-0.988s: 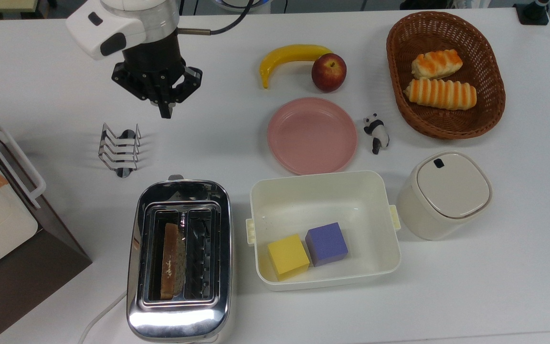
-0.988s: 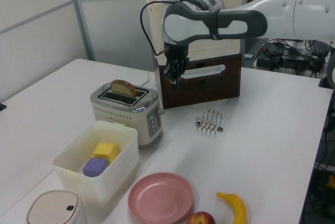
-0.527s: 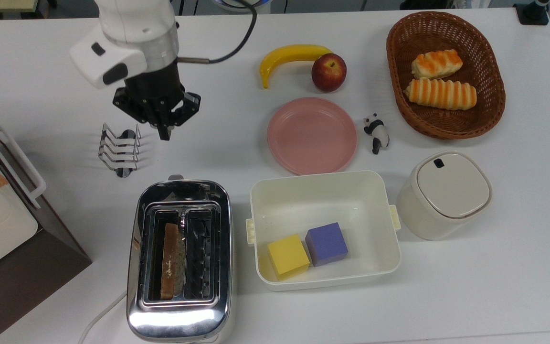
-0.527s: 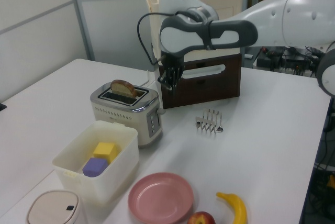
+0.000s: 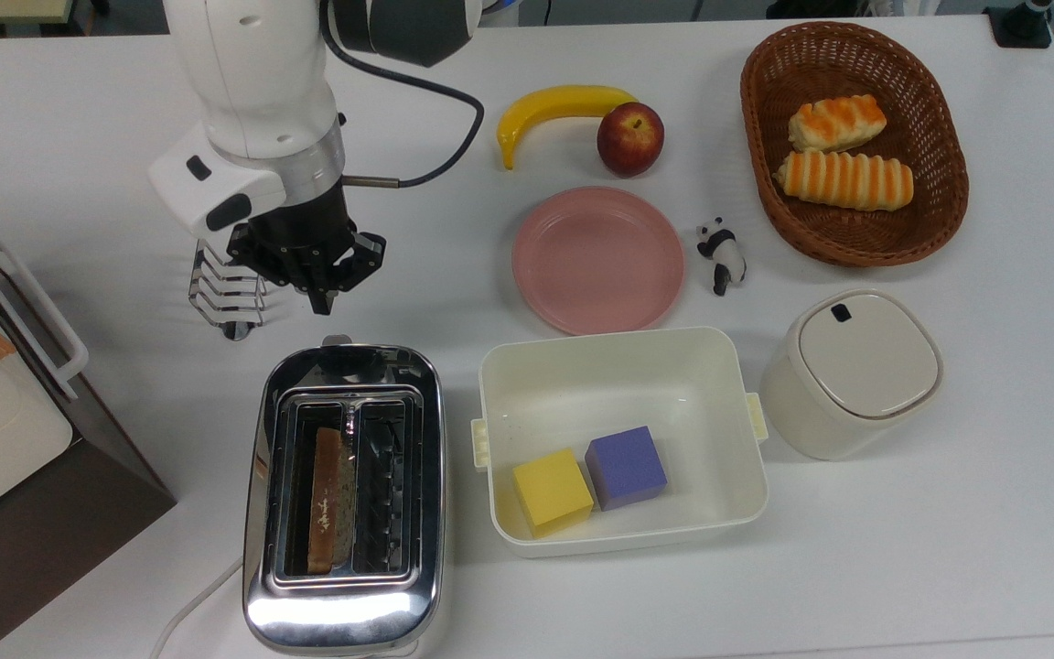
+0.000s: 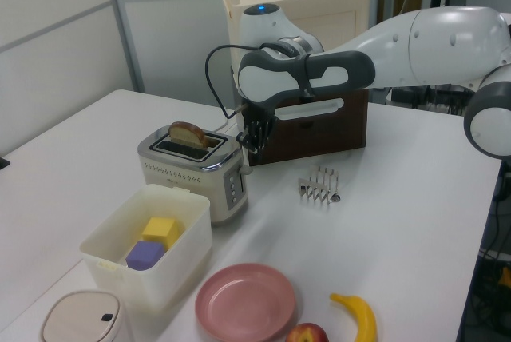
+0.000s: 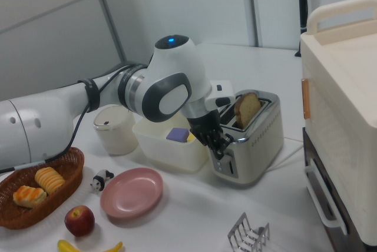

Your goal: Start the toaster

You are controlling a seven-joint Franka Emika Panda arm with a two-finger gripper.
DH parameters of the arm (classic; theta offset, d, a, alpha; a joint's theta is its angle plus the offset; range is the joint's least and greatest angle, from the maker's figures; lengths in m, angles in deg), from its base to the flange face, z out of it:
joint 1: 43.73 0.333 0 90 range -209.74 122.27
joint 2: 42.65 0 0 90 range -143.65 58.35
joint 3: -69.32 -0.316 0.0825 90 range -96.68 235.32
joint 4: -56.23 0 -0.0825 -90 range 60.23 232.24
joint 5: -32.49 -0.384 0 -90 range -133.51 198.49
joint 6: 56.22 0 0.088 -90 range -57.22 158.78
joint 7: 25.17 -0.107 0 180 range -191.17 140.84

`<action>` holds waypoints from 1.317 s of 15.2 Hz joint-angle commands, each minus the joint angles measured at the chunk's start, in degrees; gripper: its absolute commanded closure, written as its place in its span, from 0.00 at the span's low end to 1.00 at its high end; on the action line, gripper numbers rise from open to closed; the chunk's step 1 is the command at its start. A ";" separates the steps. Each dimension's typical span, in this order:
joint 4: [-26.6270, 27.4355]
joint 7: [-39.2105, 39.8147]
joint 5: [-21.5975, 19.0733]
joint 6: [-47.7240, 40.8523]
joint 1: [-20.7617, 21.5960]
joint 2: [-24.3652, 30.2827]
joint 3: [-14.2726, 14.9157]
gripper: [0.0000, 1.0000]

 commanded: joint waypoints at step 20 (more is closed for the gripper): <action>0.81 1.21 -2.61 6.87 0.40 -4.36 -0.59 1.00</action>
